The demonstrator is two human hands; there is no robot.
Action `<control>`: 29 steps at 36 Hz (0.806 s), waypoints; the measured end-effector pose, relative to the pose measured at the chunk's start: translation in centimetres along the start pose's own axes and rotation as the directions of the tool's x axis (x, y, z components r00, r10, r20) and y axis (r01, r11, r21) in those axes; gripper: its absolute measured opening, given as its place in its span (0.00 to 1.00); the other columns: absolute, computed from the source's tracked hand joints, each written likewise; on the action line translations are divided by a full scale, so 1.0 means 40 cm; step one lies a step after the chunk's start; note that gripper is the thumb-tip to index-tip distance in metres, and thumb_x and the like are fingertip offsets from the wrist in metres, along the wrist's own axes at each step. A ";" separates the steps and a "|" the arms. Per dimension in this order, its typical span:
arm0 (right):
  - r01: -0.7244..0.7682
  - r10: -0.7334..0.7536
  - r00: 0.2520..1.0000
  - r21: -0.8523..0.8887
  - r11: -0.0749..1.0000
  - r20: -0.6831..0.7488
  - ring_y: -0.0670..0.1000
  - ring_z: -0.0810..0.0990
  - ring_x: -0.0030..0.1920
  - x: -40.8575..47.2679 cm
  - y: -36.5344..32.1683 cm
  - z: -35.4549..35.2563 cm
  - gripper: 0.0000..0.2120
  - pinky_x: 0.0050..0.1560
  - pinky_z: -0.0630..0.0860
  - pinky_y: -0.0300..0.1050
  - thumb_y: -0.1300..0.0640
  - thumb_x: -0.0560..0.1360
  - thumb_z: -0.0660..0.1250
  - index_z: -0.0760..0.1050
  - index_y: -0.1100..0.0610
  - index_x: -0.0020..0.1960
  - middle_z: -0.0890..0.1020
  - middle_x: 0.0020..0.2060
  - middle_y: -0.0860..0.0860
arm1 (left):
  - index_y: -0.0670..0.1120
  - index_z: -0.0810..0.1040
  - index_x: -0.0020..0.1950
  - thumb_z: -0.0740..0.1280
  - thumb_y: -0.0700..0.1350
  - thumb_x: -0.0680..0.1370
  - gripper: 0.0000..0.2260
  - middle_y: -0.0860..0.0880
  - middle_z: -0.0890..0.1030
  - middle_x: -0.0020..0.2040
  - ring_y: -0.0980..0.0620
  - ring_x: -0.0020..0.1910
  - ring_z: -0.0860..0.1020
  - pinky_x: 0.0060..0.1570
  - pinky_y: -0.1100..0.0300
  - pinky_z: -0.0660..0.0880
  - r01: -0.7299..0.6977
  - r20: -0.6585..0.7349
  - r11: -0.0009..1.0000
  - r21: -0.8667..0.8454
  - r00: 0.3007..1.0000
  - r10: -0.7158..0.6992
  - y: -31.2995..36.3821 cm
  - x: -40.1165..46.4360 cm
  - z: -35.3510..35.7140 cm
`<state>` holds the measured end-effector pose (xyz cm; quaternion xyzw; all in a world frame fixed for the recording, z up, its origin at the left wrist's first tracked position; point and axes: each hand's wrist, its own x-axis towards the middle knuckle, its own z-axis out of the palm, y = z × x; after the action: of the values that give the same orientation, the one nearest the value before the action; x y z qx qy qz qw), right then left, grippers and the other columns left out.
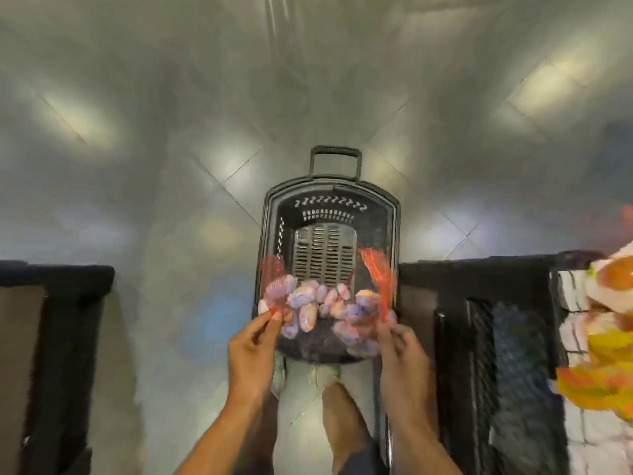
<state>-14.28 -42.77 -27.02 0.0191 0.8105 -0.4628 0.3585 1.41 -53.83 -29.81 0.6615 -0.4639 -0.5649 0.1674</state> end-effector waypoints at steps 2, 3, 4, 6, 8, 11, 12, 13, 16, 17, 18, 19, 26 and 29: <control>-0.021 0.021 1.000 -0.005 1.000 0.000 0.35 0.82 0.34 0.079 0.062 0.049 0.07 0.36 0.73 0.27 0.61 0.81 0.65 0.76 0.55 0.45 0.86 0.34 0.45 | 0.43 0.86 0.56 0.70 0.44 0.79 0.09 0.51 0.87 0.49 0.55 0.52 0.84 0.48 0.74 0.76 0.009 0.018 1.000 0.014 1.000 -0.009 -0.064 0.094 0.052; -0.029 0.029 1.000 -0.008 1.000 -0.005 0.34 0.81 0.33 0.118 0.097 0.073 0.07 0.36 0.73 0.27 0.62 0.81 0.65 0.76 0.55 0.45 0.86 0.34 0.47 | 0.45 0.86 0.56 0.70 0.44 0.78 0.09 0.53 0.87 0.49 0.57 0.51 0.84 0.48 0.73 0.76 0.016 0.028 1.000 0.010 0.999 -0.016 -0.097 0.138 0.076; -0.022 0.022 1.000 -0.019 1.000 -0.008 0.35 0.80 0.33 0.158 0.130 0.099 0.07 0.37 0.73 0.27 0.63 0.81 0.66 0.76 0.55 0.44 0.86 0.37 0.49 | 0.49 0.87 0.55 0.71 0.45 0.78 0.08 0.56 0.87 0.48 0.59 0.50 0.84 0.47 0.73 0.76 0.022 0.037 1.000 0.004 0.999 -0.023 -0.131 0.182 0.099; 0.004 -0.005 1.000 -0.057 0.998 -0.008 0.36 0.79 0.34 0.240 0.201 0.152 0.08 0.37 0.73 0.28 0.65 0.80 0.66 0.76 0.55 0.43 0.85 0.39 0.56 | 0.53 0.87 0.52 0.71 0.46 0.78 0.06 0.58 0.87 0.46 0.62 0.48 0.84 0.47 0.72 0.76 0.031 0.051 1.000 -0.002 0.998 -0.030 -0.195 0.268 0.142; -0.005 0.004 1.000 -0.070 0.998 -0.008 0.34 0.80 0.35 0.320 0.276 0.200 0.06 0.38 0.72 0.27 0.65 0.80 0.66 0.77 0.58 0.45 0.85 0.40 0.57 | 0.57 0.87 0.48 0.71 0.46 0.78 0.06 0.56 0.87 0.45 0.61 0.46 0.84 0.46 0.69 0.77 0.048 0.064 0.999 0.015 0.997 -0.049 -0.259 0.351 0.184; -0.027 0.023 0.999 -0.093 0.995 -0.037 0.31 0.80 0.35 0.429 0.382 0.263 0.03 0.39 0.71 0.25 0.65 0.81 0.66 0.78 0.64 0.49 0.85 0.40 0.55 | 0.50 0.86 0.51 0.70 0.44 0.79 0.06 0.51 0.88 0.46 0.59 0.48 0.84 0.45 0.72 0.75 0.098 0.079 0.995 -0.025 0.992 -0.096 -0.348 0.455 0.243; -0.031 0.027 0.999 -0.096 0.995 -0.040 0.31 0.80 0.35 0.460 0.415 0.281 0.03 0.39 0.71 0.25 0.64 0.81 0.66 0.78 0.63 0.50 0.85 0.40 0.53 | 0.45 0.86 0.54 0.69 0.43 0.80 0.07 0.49 0.87 0.47 0.57 0.49 0.84 0.46 0.72 0.75 0.120 0.084 0.992 -0.034 0.990 -0.117 -0.372 0.484 0.261; -0.041 0.037 0.998 -0.102 0.994 -0.044 0.31 0.80 0.36 0.489 0.445 0.298 0.04 0.38 0.71 0.25 0.62 0.81 0.66 0.78 0.62 0.50 0.85 0.40 0.51 | 0.43 0.85 0.55 0.69 0.43 0.80 0.08 0.48 0.87 0.48 0.56 0.50 0.84 0.47 0.71 0.75 0.138 0.088 0.990 -0.034 0.987 -0.135 -0.395 0.510 0.276; -0.064 0.058 0.997 -0.123 0.990 -0.057 0.34 0.80 0.36 0.574 0.523 0.345 0.04 0.37 0.73 0.27 0.58 0.81 0.66 0.78 0.57 0.49 0.83 0.39 0.48 | 0.42 0.85 0.56 0.68 0.42 0.81 0.08 0.43 0.86 0.49 0.52 0.48 0.82 0.52 0.60 0.77 0.168 0.072 0.985 -0.034 0.984 -0.165 -0.458 0.587 0.313; -0.061 0.054 0.997 -0.125 0.990 -0.055 0.35 0.80 0.37 0.600 0.545 0.358 0.04 0.38 0.73 0.27 0.58 0.82 0.66 0.78 0.55 0.48 0.83 0.39 0.47 | 0.42 0.85 0.56 0.67 0.42 0.81 0.08 0.41 0.86 0.49 0.50 0.47 0.80 0.52 0.57 0.77 0.172 0.070 0.985 -0.029 0.983 -0.170 -0.473 0.611 0.324; -0.056 0.050 0.997 -0.121 0.991 -0.054 0.36 0.80 0.37 0.625 0.564 0.371 0.05 0.39 0.74 0.28 0.58 0.82 0.66 0.77 0.54 0.47 0.83 0.39 0.46 | 0.41 0.84 0.56 0.67 0.42 0.81 0.08 0.40 0.86 0.49 0.50 0.46 0.80 0.52 0.55 0.78 0.169 0.070 0.985 -0.018 0.983 -0.168 -0.486 0.632 0.336; -0.059 0.053 0.997 -0.110 0.992 -0.053 0.37 0.81 0.38 0.648 0.582 0.382 0.06 0.40 0.75 0.29 0.59 0.82 0.66 0.77 0.53 0.47 0.83 0.39 0.45 | 0.42 0.85 0.55 0.67 0.42 0.81 0.08 0.39 0.86 0.49 0.51 0.46 0.80 0.52 0.57 0.78 0.158 0.072 0.987 -0.008 0.985 -0.157 -0.499 0.651 0.347; -0.095 0.093 0.995 -0.086 0.992 -0.032 0.47 0.83 0.43 0.759 0.721 0.431 0.10 0.48 0.77 0.47 0.61 0.81 0.66 0.75 0.51 0.43 0.85 0.38 0.46 | 0.44 0.85 0.53 0.66 0.41 0.82 0.08 0.45 0.87 0.46 0.53 0.45 0.81 0.52 0.54 0.79 0.121 0.073 0.990 0.072 0.989 -0.126 -0.599 0.734 0.406; -0.074 0.074 0.997 -0.134 0.988 -0.005 0.46 0.82 0.44 0.773 0.771 0.437 0.09 0.49 0.76 0.46 0.62 0.80 0.67 0.77 0.50 0.45 0.83 0.39 0.44 | 0.48 0.85 0.52 0.66 0.41 0.82 0.08 0.50 0.86 0.45 0.53 0.45 0.83 0.54 0.53 0.79 0.140 0.063 0.977 0.158 0.986 -0.152 -0.642 0.750 0.412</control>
<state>-16.18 -47.82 -73.76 0.0250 0.8385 -0.3936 0.3759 -4.64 -59.75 -71.77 0.6830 -0.4620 -0.5628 0.0566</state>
